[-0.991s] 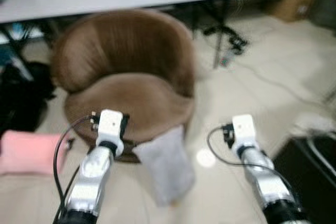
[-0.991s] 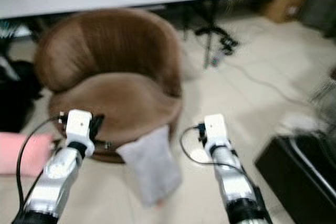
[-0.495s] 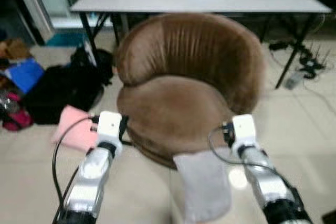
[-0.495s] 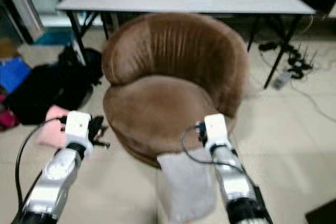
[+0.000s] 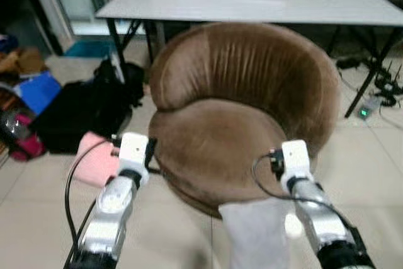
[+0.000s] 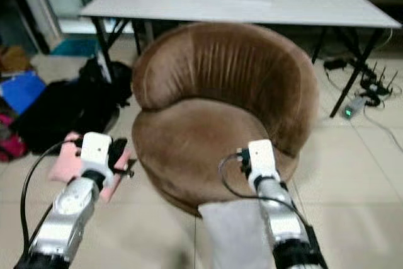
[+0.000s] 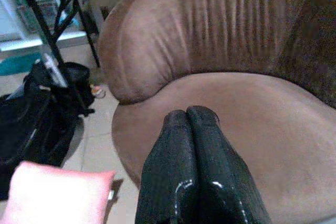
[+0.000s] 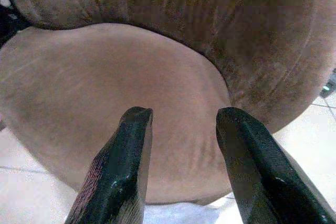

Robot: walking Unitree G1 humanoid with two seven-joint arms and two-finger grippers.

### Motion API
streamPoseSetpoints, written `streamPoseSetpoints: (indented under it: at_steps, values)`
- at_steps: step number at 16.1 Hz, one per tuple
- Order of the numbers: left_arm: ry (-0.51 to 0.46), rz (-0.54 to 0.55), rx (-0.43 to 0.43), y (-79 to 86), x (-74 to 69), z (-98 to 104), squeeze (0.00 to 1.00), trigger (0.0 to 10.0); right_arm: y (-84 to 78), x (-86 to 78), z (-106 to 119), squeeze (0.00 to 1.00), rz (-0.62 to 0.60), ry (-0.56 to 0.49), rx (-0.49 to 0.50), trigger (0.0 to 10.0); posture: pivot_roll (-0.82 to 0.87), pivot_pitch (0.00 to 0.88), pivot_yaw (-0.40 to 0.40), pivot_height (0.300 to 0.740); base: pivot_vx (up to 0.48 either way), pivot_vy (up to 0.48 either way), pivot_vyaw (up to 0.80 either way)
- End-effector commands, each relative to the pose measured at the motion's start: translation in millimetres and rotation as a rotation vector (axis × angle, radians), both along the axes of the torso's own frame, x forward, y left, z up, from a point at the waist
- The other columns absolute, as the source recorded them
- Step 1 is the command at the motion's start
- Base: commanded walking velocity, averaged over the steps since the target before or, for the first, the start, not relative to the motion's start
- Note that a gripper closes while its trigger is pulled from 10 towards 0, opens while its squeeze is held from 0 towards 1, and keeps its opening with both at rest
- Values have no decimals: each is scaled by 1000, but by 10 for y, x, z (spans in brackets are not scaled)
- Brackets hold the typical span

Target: Move the pillow to the sofa from floor

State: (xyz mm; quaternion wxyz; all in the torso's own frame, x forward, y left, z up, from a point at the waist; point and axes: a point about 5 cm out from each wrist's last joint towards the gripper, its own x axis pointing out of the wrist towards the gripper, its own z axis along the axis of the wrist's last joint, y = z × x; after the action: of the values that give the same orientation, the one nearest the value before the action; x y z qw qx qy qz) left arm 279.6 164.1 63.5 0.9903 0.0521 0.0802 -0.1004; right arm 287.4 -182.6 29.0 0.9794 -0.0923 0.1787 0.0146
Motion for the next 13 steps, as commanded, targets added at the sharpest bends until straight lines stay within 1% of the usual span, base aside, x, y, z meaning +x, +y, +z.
streamPoseSetpoints:
  at_steps: [1, 5, 8, 10, 13]
  values:
    - [-12, -14, -22, -80, 11, 19, 0, 10000, -108, 11, 25, 0, -21, -9, -14, 10000, 19, 0, 26, 740, 0, 0, 0]
    - [-14, -16, 5, -75, 8, 20, 0, 10000, -104, 13, 24, 0, -17, -8, -17, 10000, 21, 0, 24, 740, 0, 0, 0]
    - [-14, -14, 11, -79, 8, 18, 0, 10000, -96, 14, 29, 0, 1, -12, -31, 10000, 21, 0, 24, 740, 0, -442, 0]
    - [-13, -13, 13, -79, 15, 22, 0, 10000, -82, 18, 38, 0, 19, -17, -46, 10000, 21, 0, 24, 740, 0, -480, 694]
    - [-14, -12, 13, -75, 18, 24, 0, 10000, -103, 16, 24, 0, -20, -10, -14, 10000, 22, 0, 24, 740, 0, -480, 0]
